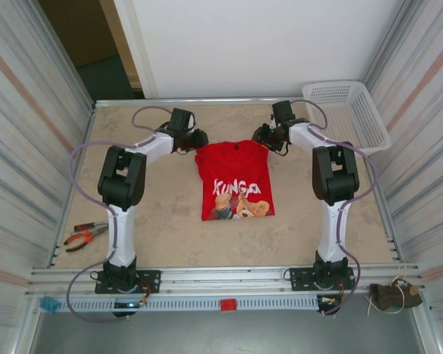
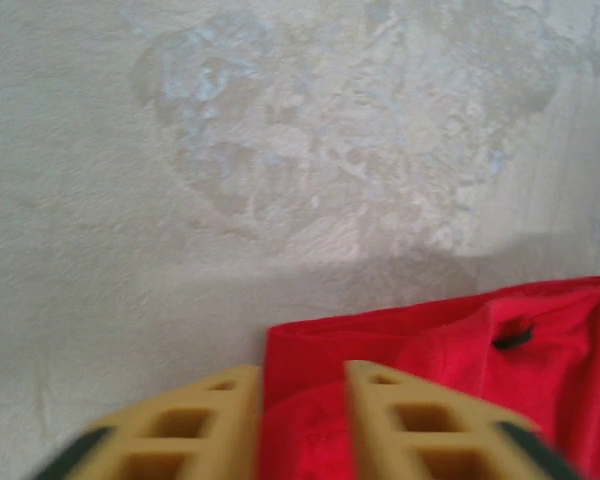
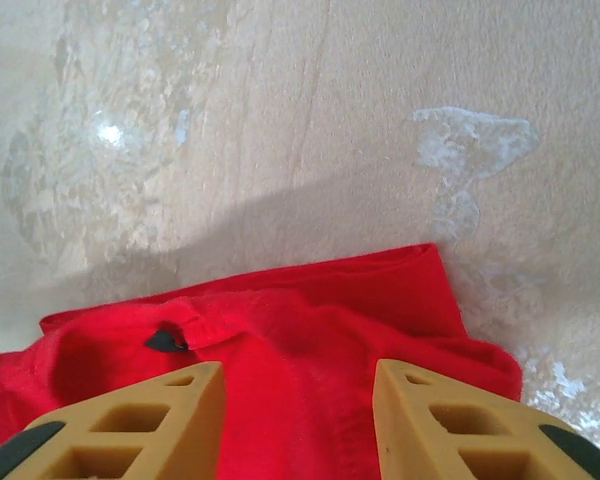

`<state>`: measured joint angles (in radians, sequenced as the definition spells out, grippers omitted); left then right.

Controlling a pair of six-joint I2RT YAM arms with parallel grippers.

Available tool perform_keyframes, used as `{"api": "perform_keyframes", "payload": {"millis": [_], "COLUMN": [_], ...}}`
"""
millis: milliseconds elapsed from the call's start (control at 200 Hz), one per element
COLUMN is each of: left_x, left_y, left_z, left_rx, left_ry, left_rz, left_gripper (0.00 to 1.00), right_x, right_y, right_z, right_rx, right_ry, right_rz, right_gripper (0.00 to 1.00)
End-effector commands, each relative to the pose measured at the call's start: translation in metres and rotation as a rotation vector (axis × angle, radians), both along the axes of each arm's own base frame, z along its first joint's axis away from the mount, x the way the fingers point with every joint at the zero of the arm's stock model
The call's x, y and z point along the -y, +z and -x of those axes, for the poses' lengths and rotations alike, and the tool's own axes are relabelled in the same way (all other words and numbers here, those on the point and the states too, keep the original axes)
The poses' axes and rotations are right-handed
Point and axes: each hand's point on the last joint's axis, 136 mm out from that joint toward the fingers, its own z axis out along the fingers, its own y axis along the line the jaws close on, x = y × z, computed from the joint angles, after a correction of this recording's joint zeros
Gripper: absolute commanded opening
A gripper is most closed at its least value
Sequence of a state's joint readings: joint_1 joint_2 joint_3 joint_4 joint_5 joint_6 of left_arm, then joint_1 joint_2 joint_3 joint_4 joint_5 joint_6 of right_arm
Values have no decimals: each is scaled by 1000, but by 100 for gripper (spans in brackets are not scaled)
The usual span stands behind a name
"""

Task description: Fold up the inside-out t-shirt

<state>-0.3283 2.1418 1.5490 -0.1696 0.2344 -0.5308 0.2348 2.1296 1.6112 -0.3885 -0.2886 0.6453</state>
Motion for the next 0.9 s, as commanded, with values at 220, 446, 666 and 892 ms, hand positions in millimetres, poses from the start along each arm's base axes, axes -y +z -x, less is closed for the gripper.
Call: {"api": "perform_keyframes", "payload": {"millis": [220,446,666,892], "left_x": [-23,12,14,17], "left_y": [64,30,-4,-15], "left_z": [76,196,245,236], "left_rx": [10,-104,-143,-128], "left_ry": [8,-107,-117,-104], "left_rz": [51,-39,-133,-145], "left_gripper": [51,49,49,48], "right_x": [26,31,16,11], "right_y": [51,11,-29,-36], "right_z": [77,177,234,233], "right_rx": [49,-85,-172,-172], "right_ry": [10,36,109,132], "right_rz": [39,172,210,247], "right_gripper": [46,46,45,38]}}
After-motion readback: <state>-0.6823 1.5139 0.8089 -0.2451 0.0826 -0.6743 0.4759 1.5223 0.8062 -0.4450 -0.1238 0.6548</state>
